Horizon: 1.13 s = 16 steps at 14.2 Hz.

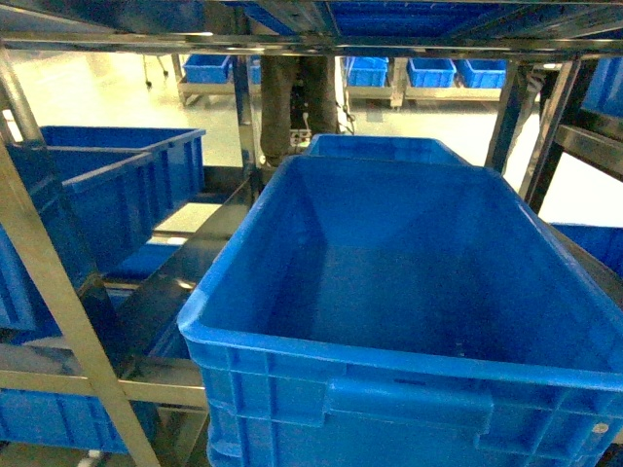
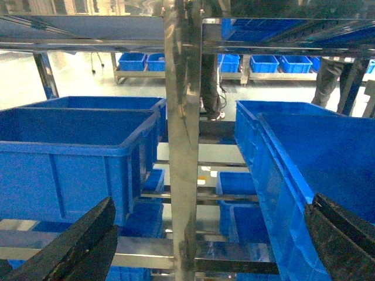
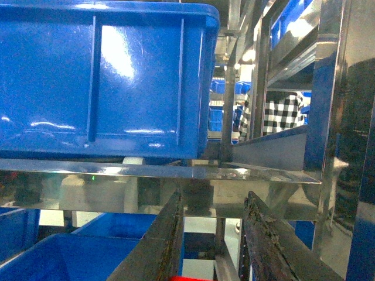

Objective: Pick red block from blue box to shelf

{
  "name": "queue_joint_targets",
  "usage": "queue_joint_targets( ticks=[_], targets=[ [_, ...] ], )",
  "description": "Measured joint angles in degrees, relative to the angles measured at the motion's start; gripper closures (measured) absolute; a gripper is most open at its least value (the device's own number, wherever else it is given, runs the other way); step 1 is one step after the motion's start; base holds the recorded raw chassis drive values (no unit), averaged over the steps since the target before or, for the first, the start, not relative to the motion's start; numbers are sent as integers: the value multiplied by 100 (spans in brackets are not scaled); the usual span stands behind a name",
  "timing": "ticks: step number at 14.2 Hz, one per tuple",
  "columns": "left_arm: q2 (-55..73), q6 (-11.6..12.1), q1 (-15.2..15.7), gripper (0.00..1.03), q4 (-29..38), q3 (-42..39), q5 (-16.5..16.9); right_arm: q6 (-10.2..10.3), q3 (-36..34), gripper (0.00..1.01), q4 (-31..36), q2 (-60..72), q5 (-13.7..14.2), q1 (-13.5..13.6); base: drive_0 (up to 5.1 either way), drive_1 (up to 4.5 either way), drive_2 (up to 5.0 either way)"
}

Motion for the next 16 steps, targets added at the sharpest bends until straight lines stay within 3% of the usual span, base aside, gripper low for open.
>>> queue_joint_targets(
  ticks=[16],
  targets=[
    [0, 0, 0, 5, 0, 0, 0, 0, 0, 74, 0, 0, 0, 0, 0, 0, 0]
  ],
)
